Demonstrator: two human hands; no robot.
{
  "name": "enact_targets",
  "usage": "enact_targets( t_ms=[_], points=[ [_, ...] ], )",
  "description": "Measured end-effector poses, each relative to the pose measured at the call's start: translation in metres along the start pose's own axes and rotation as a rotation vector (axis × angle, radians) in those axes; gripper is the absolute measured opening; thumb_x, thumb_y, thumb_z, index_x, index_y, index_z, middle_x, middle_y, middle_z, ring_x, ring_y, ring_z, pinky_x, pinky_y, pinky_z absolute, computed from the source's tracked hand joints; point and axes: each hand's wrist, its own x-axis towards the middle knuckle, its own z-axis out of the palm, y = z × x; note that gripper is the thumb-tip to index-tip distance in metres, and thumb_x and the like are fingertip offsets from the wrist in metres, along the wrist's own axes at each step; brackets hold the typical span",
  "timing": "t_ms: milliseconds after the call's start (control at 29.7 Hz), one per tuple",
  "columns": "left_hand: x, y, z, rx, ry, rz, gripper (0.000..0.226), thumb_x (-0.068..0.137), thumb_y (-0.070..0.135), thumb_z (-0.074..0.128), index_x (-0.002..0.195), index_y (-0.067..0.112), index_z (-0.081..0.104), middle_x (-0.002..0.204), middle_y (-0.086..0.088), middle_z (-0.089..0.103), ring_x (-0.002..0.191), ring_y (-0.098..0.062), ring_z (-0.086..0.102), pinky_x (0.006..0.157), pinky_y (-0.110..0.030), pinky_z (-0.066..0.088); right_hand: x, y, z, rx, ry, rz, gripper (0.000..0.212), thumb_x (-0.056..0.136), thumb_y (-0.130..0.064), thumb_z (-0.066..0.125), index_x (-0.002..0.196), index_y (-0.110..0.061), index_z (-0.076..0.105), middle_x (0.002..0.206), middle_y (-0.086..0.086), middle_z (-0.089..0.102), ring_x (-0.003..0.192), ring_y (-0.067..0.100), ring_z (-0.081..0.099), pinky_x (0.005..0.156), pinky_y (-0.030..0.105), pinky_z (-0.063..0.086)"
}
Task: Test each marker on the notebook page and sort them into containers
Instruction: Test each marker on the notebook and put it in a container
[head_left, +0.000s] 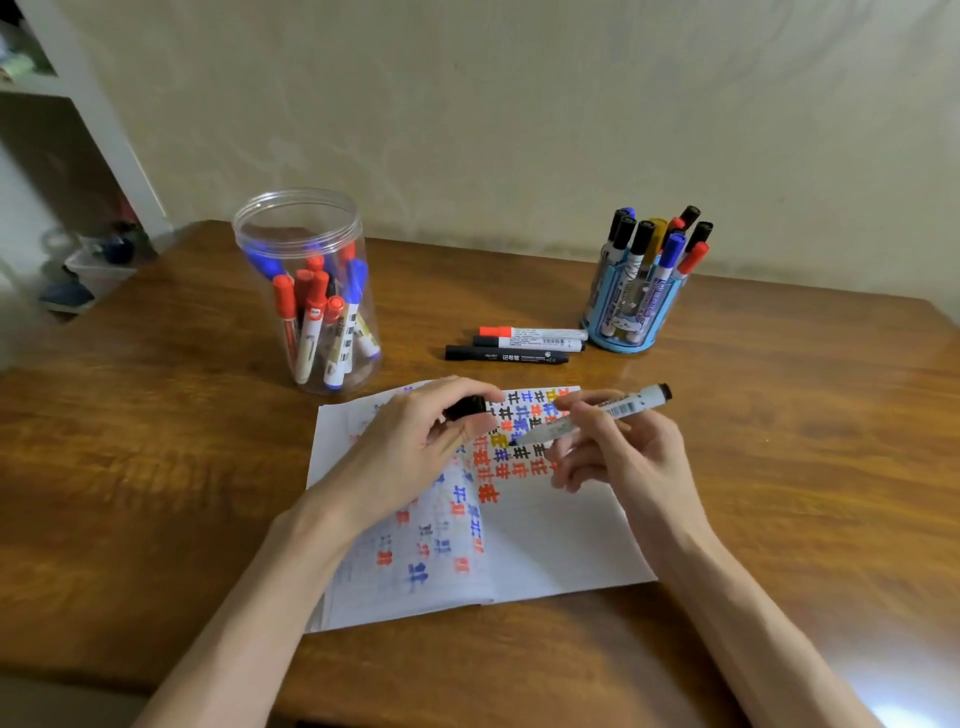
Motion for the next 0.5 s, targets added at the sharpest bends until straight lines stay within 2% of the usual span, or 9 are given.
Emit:
enact_targets(
  t_ms=[101, 202, 235, 370, 504],
  points=[
    [-0.003, -0.007, -0.005, 0.004, 0.029, 0.021, 0.039, 0.104, 0.029, 0.052, 0.141, 0.036, 0.056, 0.127, 0.023, 0.057, 0.126, 0.006, 0.054, 0.089, -0.019, 0.057, -0.003, 0.004, -0.003, -0.096, -0.038, 0.023, 0.016, 0.098, -0.025, 0.071, 0.092, -0.010, 0.076, 0.075, 0.010, 0.076, 0.063, 0.022, 0.069, 0.066, 0.036, 0.054],
    [-0.007, -0.014, -0.005, 0.059, 0.076, 0.047, 0.044, 0.102, 0.027, 0.056, 0.144, 0.039, 0.053, 0.126, 0.032, 0.056, 0.121, 0.017, 0.051, 0.090, -0.009, 0.052, -0.006, 0.008, -0.001, -0.207, -0.088, -0.041, 0.008, 0.093, -0.019, 0.078, 0.089, -0.013, 0.075, 0.075, -0.005, 0.077, 0.067, 0.006, 0.070, 0.065, 0.017, 0.052],
    [-0.007, -0.014, -0.005, 0.076, 0.099, 0.053, 0.046, 0.099, 0.030, 0.058, 0.143, 0.042, 0.052, 0.126, 0.034, 0.055, 0.117, 0.019, 0.052, 0.088, -0.007, 0.051, -0.006, 0.010, 0.000, -0.234, -0.086, -0.058, 0.006, 0.092, -0.015, 0.079, 0.089, -0.012, 0.075, 0.079, -0.005, 0.079, 0.072, 0.005, 0.073, 0.066, 0.015, 0.053],
    [-0.006, -0.014, -0.004, 0.097, 0.148, 0.080, 0.030, 0.091, 0.037, 0.065, 0.120, 0.039, 0.059, 0.118, 0.026, 0.064, 0.113, 0.010, 0.060, 0.085, -0.018, 0.058, -0.005, 0.020, 0.005, -0.328, -0.062, -0.075, 0.003, 0.092, -0.016, 0.079, 0.090, -0.018, 0.077, 0.090, -0.007, 0.081, 0.085, 0.007, 0.078, 0.073, 0.020, 0.058],
    [-0.007, -0.013, -0.003, 0.125, 0.146, 0.096, 0.029, 0.091, 0.040, 0.064, 0.119, 0.035, 0.061, 0.117, 0.023, 0.065, 0.112, 0.008, 0.060, 0.081, -0.017, 0.058, -0.005, 0.026, 0.007, -0.364, 0.005, -0.080, 0.005, 0.091, -0.025, 0.079, 0.086, -0.025, 0.076, 0.089, -0.012, 0.081, 0.082, 0.004, 0.077, 0.069, 0.020, 0.058]
  ],
)
